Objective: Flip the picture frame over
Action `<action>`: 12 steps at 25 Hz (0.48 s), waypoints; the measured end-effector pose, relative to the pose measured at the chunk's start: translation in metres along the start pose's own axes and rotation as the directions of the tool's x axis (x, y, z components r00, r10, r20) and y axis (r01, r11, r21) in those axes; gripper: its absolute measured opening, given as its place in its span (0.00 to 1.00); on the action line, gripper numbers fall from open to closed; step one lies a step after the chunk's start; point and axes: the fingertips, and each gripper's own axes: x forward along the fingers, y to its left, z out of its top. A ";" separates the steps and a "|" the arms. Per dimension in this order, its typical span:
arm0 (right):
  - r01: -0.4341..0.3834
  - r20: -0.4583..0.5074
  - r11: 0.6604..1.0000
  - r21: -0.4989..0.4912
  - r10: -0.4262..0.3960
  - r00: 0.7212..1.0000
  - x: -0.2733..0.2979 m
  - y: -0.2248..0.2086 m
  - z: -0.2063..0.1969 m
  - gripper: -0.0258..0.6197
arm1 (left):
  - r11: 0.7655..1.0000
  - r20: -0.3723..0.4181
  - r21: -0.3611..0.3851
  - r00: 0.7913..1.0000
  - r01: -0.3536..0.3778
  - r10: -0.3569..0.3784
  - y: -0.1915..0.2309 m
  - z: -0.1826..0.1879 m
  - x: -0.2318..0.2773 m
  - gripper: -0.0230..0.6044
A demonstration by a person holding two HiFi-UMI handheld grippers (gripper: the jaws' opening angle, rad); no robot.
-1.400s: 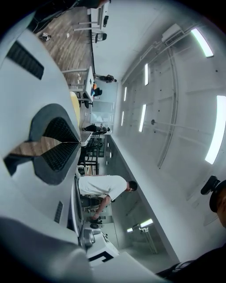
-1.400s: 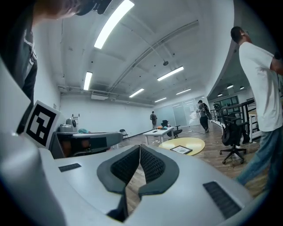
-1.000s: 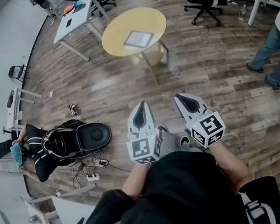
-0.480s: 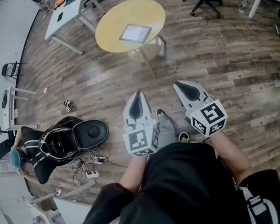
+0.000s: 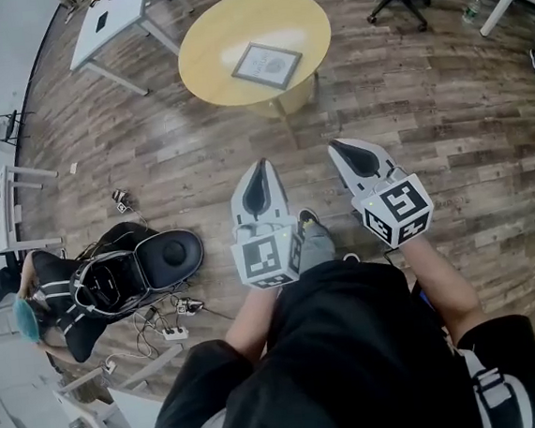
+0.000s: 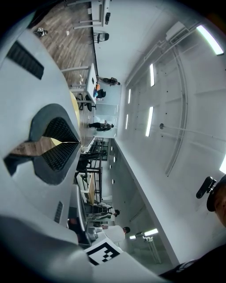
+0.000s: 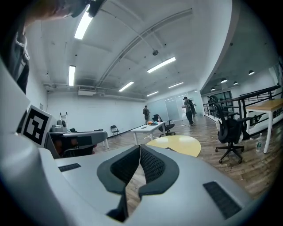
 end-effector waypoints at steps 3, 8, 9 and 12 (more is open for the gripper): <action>0.012 -0.015 1.000 -0.015 -0.013 1.000 0.038 -0.013 0.011 0.07 | 1.000 -0.008 -0.005 1.000 0.015 -0.015 0.025 0.005 0.031 0.07; -0.002 -0.043 0.999 -0.036 0.001 0.999 0.103 -0.026 0.024 0.07 | 0.999 -0.007 -0.022 0.999 0.041 -0.041 0.070 0.011 0.080 0.07; -0.007 -0.042 0.999 -0.036 0.005 0.999 0.115 -0.030 0.026 0.07 | 0.999 -0.001 -0.020 0.999 0.047 -0.047 0.077 0.013 0.089 0.07; -0.027 -0.037 0.999 -0.037 0.026 0.999 0.141 -0.038 0.028 0.07 | 0.997 0.009 -0.009 0.997 0.073 -0.073 0.093 0.014 0.111 0.07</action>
